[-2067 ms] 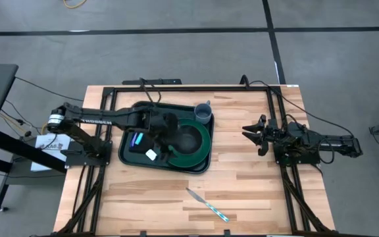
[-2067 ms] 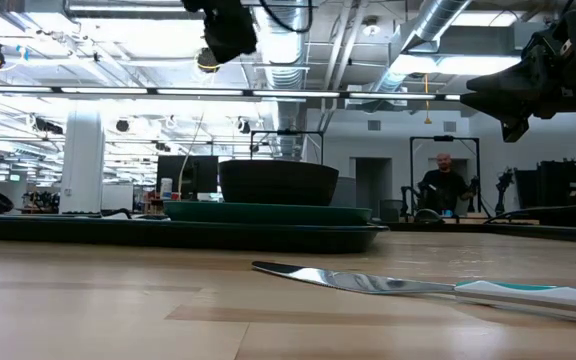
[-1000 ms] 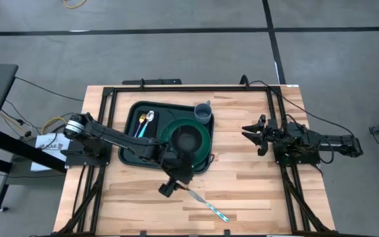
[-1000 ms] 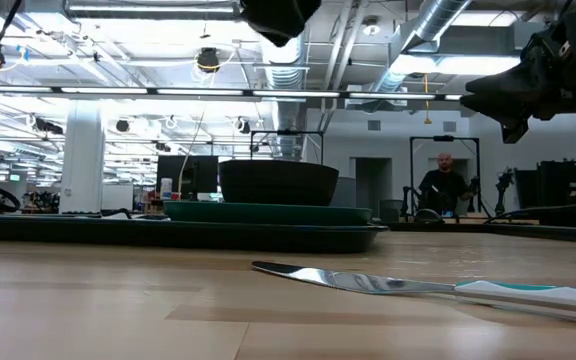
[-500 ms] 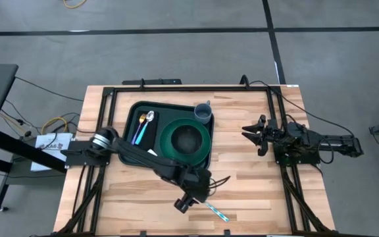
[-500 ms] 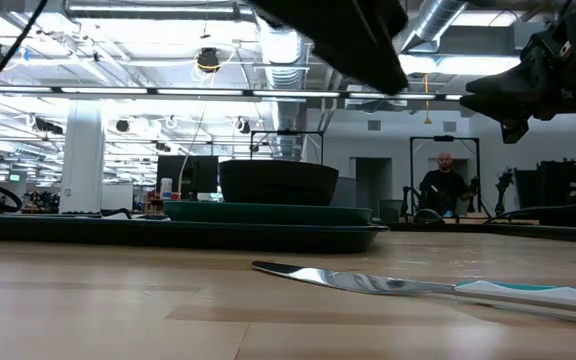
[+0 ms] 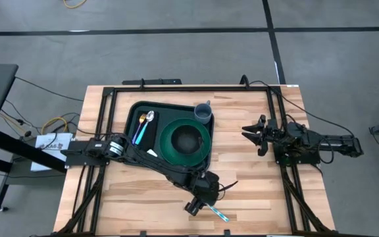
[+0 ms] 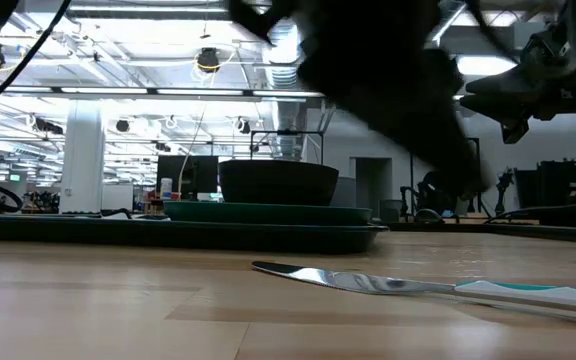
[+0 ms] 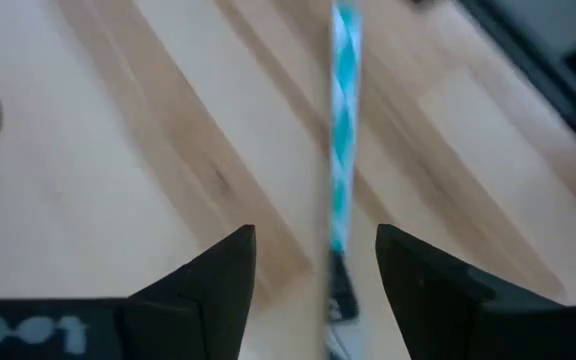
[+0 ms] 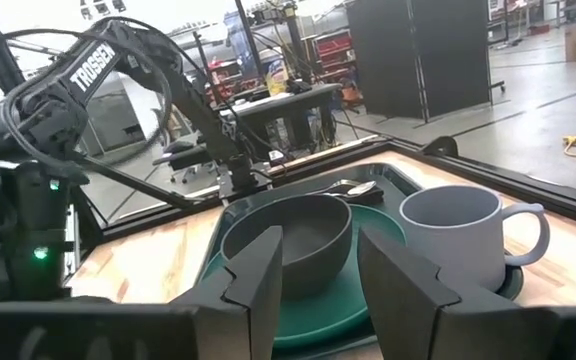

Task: Set up tray
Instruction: Put the blue patterned knife on the black tray on top of the napkin

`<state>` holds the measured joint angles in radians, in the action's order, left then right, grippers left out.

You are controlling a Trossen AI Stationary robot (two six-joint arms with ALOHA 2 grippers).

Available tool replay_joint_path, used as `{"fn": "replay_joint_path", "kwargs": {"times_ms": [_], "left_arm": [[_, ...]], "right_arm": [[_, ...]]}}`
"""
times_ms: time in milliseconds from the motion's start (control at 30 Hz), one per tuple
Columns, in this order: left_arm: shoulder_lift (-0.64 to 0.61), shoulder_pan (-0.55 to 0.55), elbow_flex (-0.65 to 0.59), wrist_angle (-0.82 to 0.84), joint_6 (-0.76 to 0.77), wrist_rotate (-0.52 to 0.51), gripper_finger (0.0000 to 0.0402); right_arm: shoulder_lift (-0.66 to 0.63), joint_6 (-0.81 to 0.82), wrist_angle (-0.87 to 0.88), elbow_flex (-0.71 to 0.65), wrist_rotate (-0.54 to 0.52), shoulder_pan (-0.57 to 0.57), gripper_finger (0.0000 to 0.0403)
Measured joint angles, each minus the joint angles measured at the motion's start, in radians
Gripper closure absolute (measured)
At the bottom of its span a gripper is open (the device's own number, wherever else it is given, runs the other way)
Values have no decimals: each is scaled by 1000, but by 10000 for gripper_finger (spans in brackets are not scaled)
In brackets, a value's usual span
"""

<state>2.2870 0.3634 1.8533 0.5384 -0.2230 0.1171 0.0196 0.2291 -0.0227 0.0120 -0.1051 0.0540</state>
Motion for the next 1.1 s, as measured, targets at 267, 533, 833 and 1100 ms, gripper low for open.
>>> {"fn": "replay_joint_path", "kwargs": {"times_ms": [267,533,833,1100], "left_arm": [[71,43,-2,1,-27,-9,205],[86,58,-1,-57,-57,-89,211],[88,44,0,-51,-34,-96,277],[88,43,0,-21,-33,-73,342]], "right_arm": [[-1,0,0,1,-1,0,280],[4,0,8,2,1,0,280],[5,0,11,2,2,0,280],[5,0,12,2,2,0,280]]}}
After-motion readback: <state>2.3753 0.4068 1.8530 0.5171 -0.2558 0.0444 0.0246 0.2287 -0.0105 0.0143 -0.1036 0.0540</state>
